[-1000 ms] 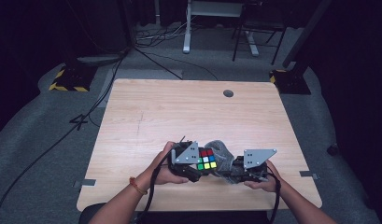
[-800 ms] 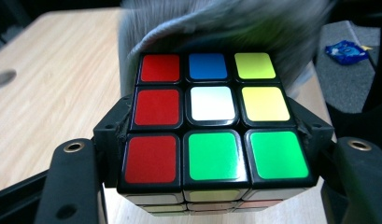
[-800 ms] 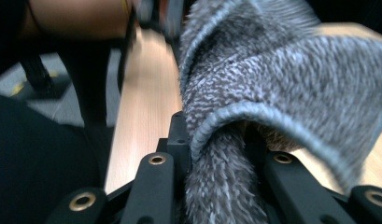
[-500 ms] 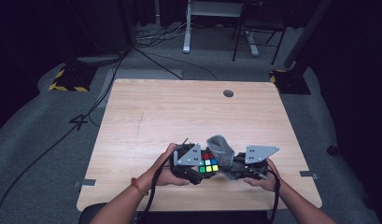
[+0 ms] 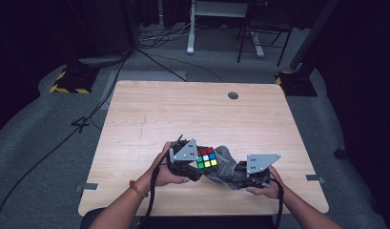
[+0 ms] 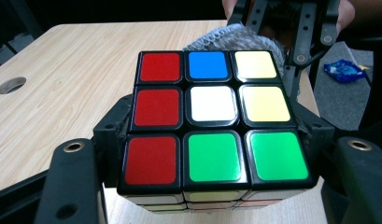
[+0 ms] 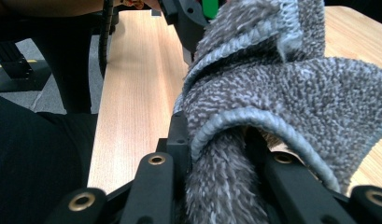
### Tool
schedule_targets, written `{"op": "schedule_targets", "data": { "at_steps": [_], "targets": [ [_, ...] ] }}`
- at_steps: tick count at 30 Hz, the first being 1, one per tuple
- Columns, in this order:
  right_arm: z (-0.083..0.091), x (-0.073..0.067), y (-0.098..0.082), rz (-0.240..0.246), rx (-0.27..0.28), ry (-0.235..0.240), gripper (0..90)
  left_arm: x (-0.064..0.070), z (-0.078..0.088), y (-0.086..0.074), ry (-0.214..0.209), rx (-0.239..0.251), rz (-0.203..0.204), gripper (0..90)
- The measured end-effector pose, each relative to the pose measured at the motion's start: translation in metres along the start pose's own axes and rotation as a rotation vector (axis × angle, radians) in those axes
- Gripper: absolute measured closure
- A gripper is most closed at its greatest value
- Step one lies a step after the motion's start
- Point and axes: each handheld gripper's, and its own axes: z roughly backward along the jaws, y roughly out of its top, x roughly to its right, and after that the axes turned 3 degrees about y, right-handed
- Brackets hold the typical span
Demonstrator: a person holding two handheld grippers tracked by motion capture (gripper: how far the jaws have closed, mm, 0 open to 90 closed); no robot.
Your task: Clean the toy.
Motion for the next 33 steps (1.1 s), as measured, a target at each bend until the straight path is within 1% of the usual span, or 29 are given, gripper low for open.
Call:
{"op": "schedule_targets", "data": {
  "at_steps": [3, 4, 7, 8, 9, 10, 11, 13, 14, 15, 17, 18, 19, 20, 21, 22, 23, 25, 26, 27, 28, 30, 31, 32, 33],
  "targets": [
    [0.003, 0.0, 0.0, 0.003, 0.01, -0.01, 73.2, 0.001, -0.003, -0.001, 0.002, -0.03, -0.012, 33.1],
    [0.005, 0.001, 0.001, 0.002, 0.021, -0.009, 73.2, 0.002, -0.004, -0.002, -0.001, -0.042, -0.014, 33.1],
    [0.011, 0.001, 0.003, -0.002, 0.051, -0.025, 73.2, 0.005, -0.011, -0.004, -0.018, -0.075, -0.032, 33.1],
    [0.013, 0.002, 0.003, -0.006, 0.061, -0.031, 73.2, 0.008, -0.014, -0.004, -0.03, -0.089, -0.043, 33.1],
    [0.015, 0.003, 0.005, -0.009, 0.074, -0.042, 73.2, 0.011, -0.017, -0.004, -0.033, -0.093, -0.047, 33.1],
    [0.016, 0.003, 0.005, -0.012, 0.079, -0.046, 73.1, 0.014, -0.02, -0.003, -0.043, -0.097, -0.061, 33.1],
    [0.016, 0.004, 0.005, -0.015, 0.08, -0.052, 73.1, 0.016, -0.022, -0.001, -0.044, -0.106, -0.072, 33.1],
    [0.015, 0.005, 0.004, -0.017, 0.059, -0.067, 73.1, 0.019, -0.023, 0.0, -0.035, -0.112, -0.09, 33.1],
    [0.014, 0.006, 0.002, -0.024, 0.047, -0.069, 73.1, 0.019, -0.023, 0.001, -0.039, -0.105, -0.089, 33.1],
    [0.012, 0.007, 0.0, -0.031, 0.029, -0.064, 73.1, 0.019, -0.022, 0.001, -0.045, -0.096, -0.084, 33.1],
    [0.008, 0.008, -0.003, -0.041, -0.015, -0.059, 73.1, 0.019, -0.019, 0.003, -0.035, -0.08, -0.088, 33.1],
    [0.005, 0.008, -0.005, -0.041, -0.04, -0.054, 73.1, 0.018, -0.017, 0.004, -0.038, -0.073, -0.08, 33.1],
    [0.003, 0.007, -0.006, -0.037, -0.057, -0.035, 73.0, 0.017, -0.015, 0.004, -0.037, -0.068, -0.081, 33.0],
    [0.002, 0.006, -0.006, -0.031, -0.071, -0.03, 73.0, 0.017, -0.014, 0.004, -0.028, -0.066, -0.077, 33.0],
    [0.001, 0.005, -0.005, -0.023, -0.074, -0.024, 73.0, 0.015, -0.013, 0.003, -0.03, -0.063, -0.071, 33.0],
    [0.001, 0.004, -0.004, -0.021, -0.066, -0.014, 73.0, 0.014, -0.012, 0.003, -0.033, -0.063, -0.069, 33.0],
    [0.002, 0.003, -0.003, -0.016, -0.059, -0.009, 73.0, 0.012, -0.012, 0.002, -0.032, -0.065, -0.057, 33.0],
    [0.004, 0.001, 0.0, -0.002, -0.032, -0.008, 72.9, 0.01, -0.013, 0.0, -0.021, -0.079, -0.056, 33.0],
    [0.007, 0.0, 0.002, 0.002, -0.011, -0.001, 72.9, 0.009, -0.014, 0.0, -0.019, -0.083, -0.054, 33.0],
    [0.008, -0.001, 0.004, 0.005, 0.002, -0.004, 72.9, 0.009, -0.015, -0.001, -0.018, -0.089, -0.052, 33.0],
    [0.011, -0.001, 0.005, 0.007, 0.026, -0.006, 72.9, 0.009, -0.016, -0.001, -0.021, -0.091, -0.052, 33.0],
    [0.013, 0.0, 0.006, 0.005, 0.051, -0.01, 72.7, 0.011, -0.018, -0.001, -0.01, -0.086, -0.049, 33.0],
    [0.013, 0.0, 0.005, 0.001, 0.059, -0.014, 72.6, 0.013, -0.018, 0.0, -0.004, -0.084, -0.055, 33.0],
    [0.014, 0.003, 0.004, -0.01, 0.069, -0.016, 72.6, 0.015, -0.018, 0.002, -0.011, -0.079, -0.061, 33.1],
    [0.015, 0.005, 0.003, -0.023, 0.065, -0.033, 72.6, 0.016, -0.018, 0.003, -0.019, -0.076, -0.066, 33.1]
  ]
}}
